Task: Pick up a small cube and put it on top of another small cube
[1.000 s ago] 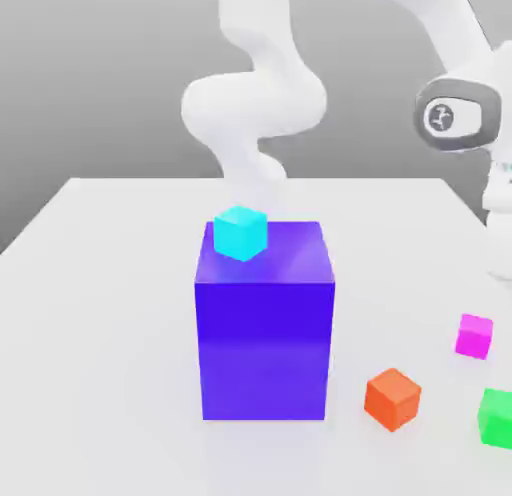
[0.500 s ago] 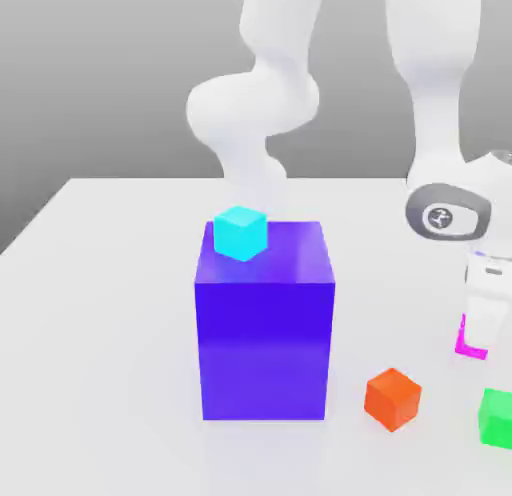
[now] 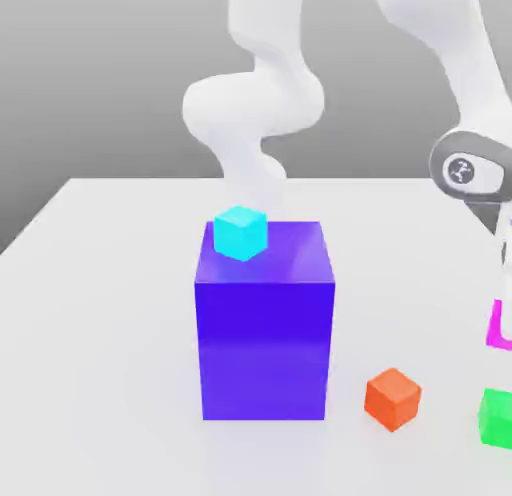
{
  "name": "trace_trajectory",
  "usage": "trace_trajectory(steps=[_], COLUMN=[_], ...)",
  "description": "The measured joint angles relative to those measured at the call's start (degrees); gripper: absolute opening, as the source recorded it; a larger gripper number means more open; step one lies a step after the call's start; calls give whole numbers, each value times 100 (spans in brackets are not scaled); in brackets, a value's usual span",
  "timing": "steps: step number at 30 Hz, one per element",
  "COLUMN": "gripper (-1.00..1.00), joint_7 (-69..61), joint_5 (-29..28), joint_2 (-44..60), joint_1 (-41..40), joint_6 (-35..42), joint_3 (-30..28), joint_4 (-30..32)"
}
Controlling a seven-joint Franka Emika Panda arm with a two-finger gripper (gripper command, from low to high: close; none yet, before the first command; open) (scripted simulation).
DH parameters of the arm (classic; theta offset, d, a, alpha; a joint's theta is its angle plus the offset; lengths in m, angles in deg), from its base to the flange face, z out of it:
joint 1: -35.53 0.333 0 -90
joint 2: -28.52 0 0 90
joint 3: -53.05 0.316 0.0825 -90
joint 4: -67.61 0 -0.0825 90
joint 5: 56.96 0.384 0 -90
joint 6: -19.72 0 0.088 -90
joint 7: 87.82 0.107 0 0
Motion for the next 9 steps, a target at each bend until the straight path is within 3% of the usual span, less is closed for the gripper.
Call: trace_trajectory(steps=[5, 6, 9], gripper=[-100, 100, 100], joint_7=[-95, -42, -42], joint_5=[-279, -360, -359], joint_2=[718, 883, 883], joint_1=[-62, -17, -18], joint_6=[-332, -477, -477], joint_3=[-307, -371, -371], joint_4=[-372, -389, -389])
